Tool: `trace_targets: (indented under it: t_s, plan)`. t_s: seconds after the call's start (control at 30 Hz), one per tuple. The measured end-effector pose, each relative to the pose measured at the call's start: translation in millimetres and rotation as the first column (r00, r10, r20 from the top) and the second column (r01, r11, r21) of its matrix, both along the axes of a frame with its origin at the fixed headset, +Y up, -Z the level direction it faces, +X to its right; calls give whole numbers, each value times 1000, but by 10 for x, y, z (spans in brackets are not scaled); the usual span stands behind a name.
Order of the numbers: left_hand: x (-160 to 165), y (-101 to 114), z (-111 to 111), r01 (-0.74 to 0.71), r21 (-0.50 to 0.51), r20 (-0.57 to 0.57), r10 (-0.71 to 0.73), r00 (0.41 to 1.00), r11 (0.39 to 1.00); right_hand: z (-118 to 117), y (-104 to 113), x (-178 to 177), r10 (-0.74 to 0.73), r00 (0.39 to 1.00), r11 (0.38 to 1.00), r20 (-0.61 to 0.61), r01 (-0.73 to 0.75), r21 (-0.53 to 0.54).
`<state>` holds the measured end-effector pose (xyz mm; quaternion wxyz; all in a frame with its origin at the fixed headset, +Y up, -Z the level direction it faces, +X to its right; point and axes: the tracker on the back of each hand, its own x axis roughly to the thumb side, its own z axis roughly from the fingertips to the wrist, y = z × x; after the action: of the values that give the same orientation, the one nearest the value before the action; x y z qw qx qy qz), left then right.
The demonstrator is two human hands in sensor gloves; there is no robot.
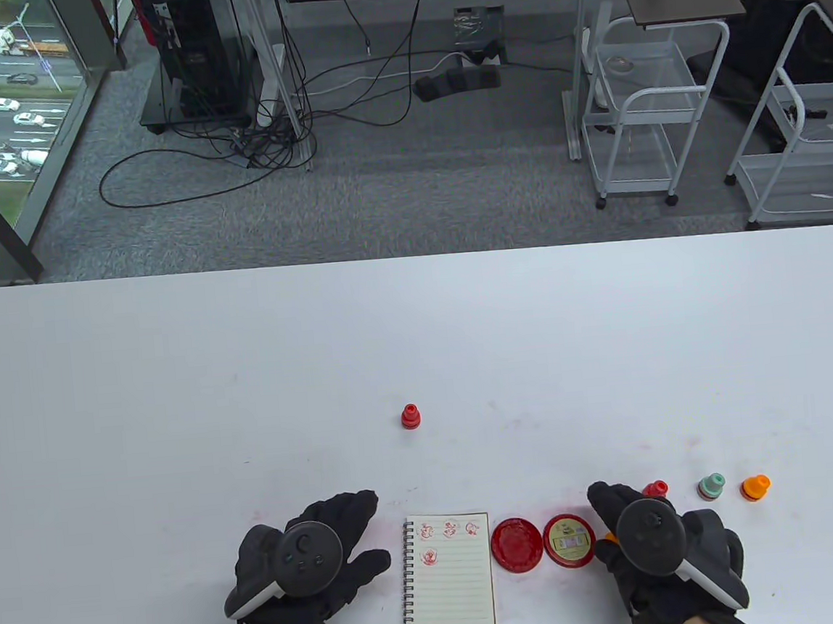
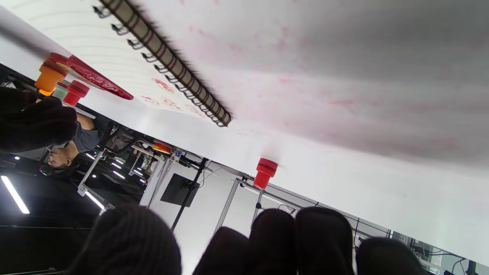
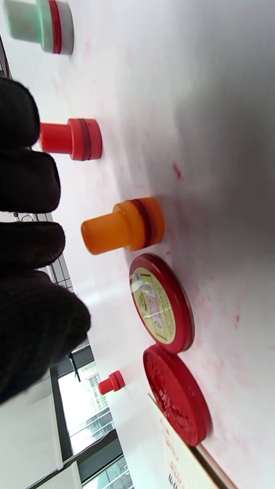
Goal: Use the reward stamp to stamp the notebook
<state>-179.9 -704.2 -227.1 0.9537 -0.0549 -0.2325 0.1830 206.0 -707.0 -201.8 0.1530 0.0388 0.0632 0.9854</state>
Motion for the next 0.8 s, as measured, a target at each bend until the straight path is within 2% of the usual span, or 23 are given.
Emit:
trace_targets:
  t_s: [0.23, 0.4, 0.6, 0.8]
  plan:
    - [44, -33, -115, -30, -13, -11, 30, 999, 999, -16, 53, 10, -42, 999, 999, -19, 43, 27]
    - [32, 71, -257, -68, 7, -79, 68, 995, 998, -29, 76, -1, -45, 999, 997, -26, 47, 57]
    - [110, 183, -560, 27, 10, -68, -27, 997, 1000, -26, 73, -19, -36, 999, 997, -37, 38, 72]
    - [287, 115, -901, 77, -41, -51, -79, 996, 996, -21, 72, -51, -33, 999, 997, -41, 35, 64]
